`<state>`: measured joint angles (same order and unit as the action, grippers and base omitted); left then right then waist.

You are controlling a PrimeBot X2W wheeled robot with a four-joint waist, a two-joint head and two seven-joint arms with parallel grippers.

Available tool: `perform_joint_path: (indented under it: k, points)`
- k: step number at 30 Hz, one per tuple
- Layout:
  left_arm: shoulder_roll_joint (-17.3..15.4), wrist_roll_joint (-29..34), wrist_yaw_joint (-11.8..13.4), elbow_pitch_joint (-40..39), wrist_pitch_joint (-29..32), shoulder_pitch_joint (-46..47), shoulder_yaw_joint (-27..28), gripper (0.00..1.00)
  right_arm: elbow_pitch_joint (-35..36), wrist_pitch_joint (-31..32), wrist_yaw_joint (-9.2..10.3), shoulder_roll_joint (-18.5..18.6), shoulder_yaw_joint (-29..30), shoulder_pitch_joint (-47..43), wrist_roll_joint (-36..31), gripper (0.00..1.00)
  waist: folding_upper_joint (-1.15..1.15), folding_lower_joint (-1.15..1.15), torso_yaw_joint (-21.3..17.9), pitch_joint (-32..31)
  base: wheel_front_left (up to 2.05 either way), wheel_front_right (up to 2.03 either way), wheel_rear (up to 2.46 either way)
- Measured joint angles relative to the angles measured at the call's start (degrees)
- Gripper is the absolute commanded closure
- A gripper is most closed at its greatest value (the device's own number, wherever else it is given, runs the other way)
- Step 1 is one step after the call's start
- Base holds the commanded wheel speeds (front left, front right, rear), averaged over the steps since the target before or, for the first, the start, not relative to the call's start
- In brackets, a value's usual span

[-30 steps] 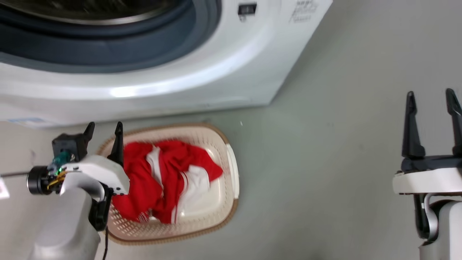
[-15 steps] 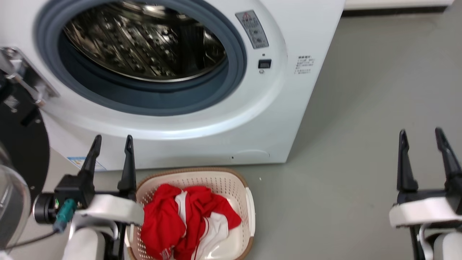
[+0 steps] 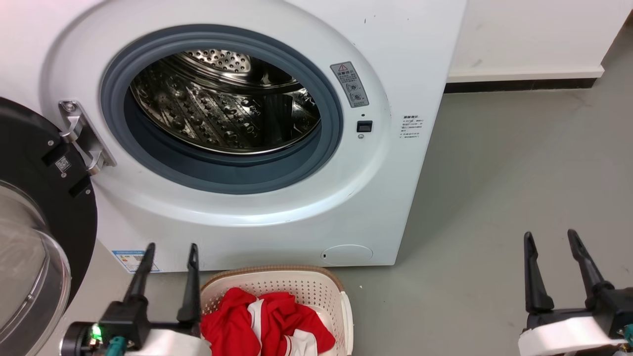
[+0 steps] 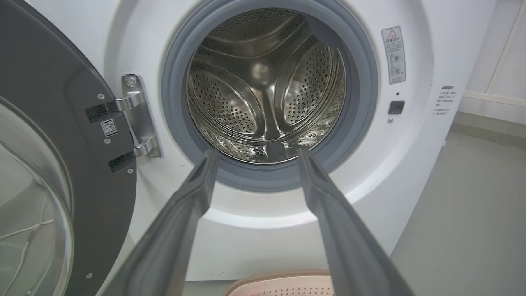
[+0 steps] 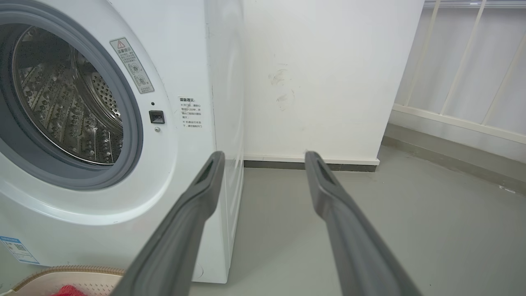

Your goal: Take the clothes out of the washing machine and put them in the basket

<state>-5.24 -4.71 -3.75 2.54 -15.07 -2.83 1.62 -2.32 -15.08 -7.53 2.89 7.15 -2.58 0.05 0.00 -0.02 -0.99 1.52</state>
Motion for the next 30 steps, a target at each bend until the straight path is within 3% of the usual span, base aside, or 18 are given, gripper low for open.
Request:
perform_joint_path:
  k: [30]
  points:
    - [2.04, 1.60, -0.81, -0.04, 0.00, -0.75, 2.18, 0.00, -0.09, 0.00, 0.00, 0.00, -0.96, -0.98, 0.33, 0.00, 0.00, 0.02, -0.62, -0.08, 0.00, 0.00, 0.00]
